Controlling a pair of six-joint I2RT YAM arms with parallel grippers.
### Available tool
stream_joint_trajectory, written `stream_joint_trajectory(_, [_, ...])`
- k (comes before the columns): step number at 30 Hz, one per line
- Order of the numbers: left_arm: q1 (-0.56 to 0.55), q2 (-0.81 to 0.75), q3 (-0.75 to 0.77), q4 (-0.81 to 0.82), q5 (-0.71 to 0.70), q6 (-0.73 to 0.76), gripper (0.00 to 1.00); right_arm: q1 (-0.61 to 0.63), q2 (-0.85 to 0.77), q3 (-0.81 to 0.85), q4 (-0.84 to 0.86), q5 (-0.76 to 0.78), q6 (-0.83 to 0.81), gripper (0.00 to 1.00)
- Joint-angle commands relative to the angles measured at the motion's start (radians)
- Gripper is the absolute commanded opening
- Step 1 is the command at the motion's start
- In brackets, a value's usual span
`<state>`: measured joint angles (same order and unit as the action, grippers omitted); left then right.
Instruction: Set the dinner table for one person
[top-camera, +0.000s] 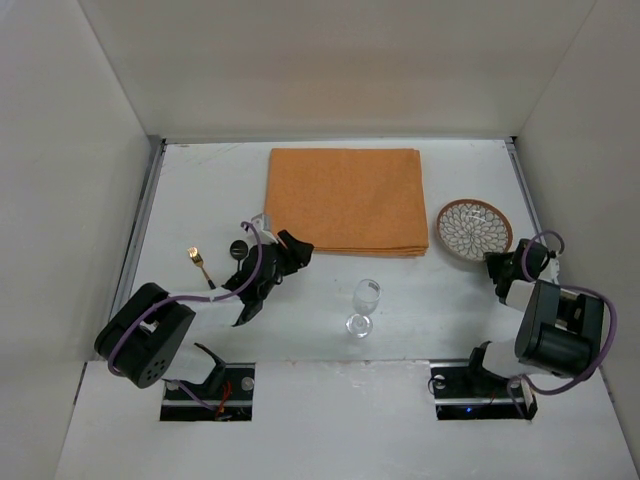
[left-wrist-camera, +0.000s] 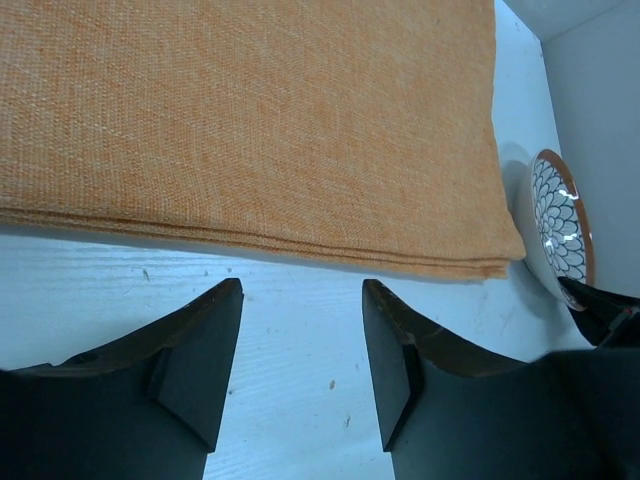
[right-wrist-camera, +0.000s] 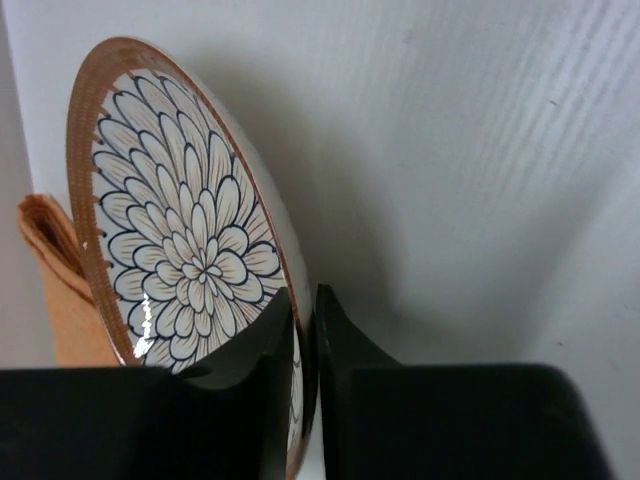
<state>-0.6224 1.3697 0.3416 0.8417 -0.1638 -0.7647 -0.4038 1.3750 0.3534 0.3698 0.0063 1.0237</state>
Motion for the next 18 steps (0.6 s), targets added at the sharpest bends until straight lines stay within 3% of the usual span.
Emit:
stream_joint_trajectory(1, [0.016, -0.023, -0.009, 0.071, -0.029, 0.002, 0.49, -0.023, 0.007, 0.001, 0.098, -0.049, 0.042, 0.09])
stream_joint_trajectory(6, [0.023, -0.021, -0.015, 0.071, -0.042, 0.004, 0.53, -0.028, -0.290, -0.044, 0.081, -0.022, 0.090, 0.03])
stream_joint_trajectory(10, [0.020, -0.009, -0.015, 0.082, -0.046, -0.004, 0.53, 0.056, -0.447, 0.088, -0.018, -0.063, 0.067, 0.04])
stream_joint_trajectory(14, [0.028, -0.009, -0.026, 0.088, -0.059, -0.028, 0.52, 0.301, -0.358, 0.237, -0.022, -0.059, 0.032, 0.04])
stream_joint_trajectory(18, [0.045, -0.026, -0.036, 0.089, -0.057, -0.031, 0.52, 0.542, -0.152, 0.389, 0.033, -0.019, 0.026, 0.03])
